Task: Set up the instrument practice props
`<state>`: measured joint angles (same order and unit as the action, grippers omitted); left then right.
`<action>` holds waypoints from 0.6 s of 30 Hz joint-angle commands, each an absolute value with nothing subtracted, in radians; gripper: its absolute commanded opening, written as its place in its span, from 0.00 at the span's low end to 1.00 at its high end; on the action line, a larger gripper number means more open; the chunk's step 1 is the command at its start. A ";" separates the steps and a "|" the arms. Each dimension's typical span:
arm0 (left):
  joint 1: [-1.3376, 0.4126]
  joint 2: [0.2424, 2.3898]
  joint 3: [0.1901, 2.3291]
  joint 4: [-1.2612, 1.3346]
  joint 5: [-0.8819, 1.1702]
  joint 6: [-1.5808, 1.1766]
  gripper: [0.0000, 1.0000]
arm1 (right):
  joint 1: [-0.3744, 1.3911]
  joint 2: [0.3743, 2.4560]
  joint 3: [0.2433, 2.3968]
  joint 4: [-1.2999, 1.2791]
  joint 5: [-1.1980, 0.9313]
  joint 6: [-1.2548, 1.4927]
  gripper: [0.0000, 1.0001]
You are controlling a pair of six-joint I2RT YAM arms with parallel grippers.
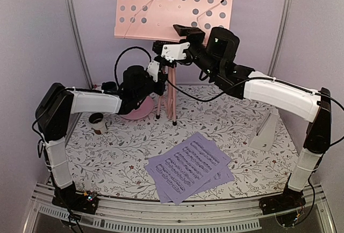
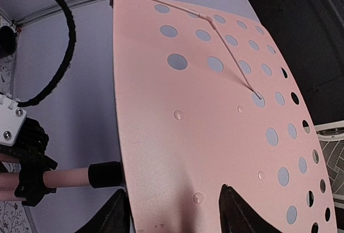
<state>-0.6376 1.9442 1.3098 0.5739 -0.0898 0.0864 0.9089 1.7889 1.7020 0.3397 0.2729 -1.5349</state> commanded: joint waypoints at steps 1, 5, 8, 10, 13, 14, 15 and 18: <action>-0.641 1.956 1.336 0.595 -0.096 0.059 0.00 | 0.925 1.696 1.746 0.611 0.243 -1.525 0.66; -0.641 1.956 1.332 0.600 -0.102 0.057 0.00 | 0.959 1.678 1.706 0.651 0.244 -1.518 0.83; -0.641 1.956 1.330 0.601 -0.104 0.053 0.00 | 0.988 1.652 1.669 0.667 0.240 -1.487 0.90; -0.641 1.957 1.328 0.604 -0.109 0.054 0.00 | 1.005 1.631 1.636 0.676 0.237 -1.452 0.92; -0.641 1.956 1.326 0.609 -0.112 0.055 0.00 | 1.041 1.581 1.559 0.689 0.235 -1.398 0.94; -0.641 1.956 1.325 0.610 -0.112 0.054 0.00 | 1.055 1.565 1.534 0.685 0.235 -1.367 0.94; -0.641 1.957 1.323 0.611 -0.113 0.054 0.00 | 1.071 1.547 1.511 0.664 0.232 -1.340 0.95; -0.641 1.957 1.327 0.612 -0.112 0.047 0.00 | 1.114 1.495 1.433 0.602 0.218 -1.216 0.95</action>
<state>-0.6395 1.9465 1.3098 0.5747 -0.0990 0.0517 1.0691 1.5673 1.5146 0.5934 0.2436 -1.3888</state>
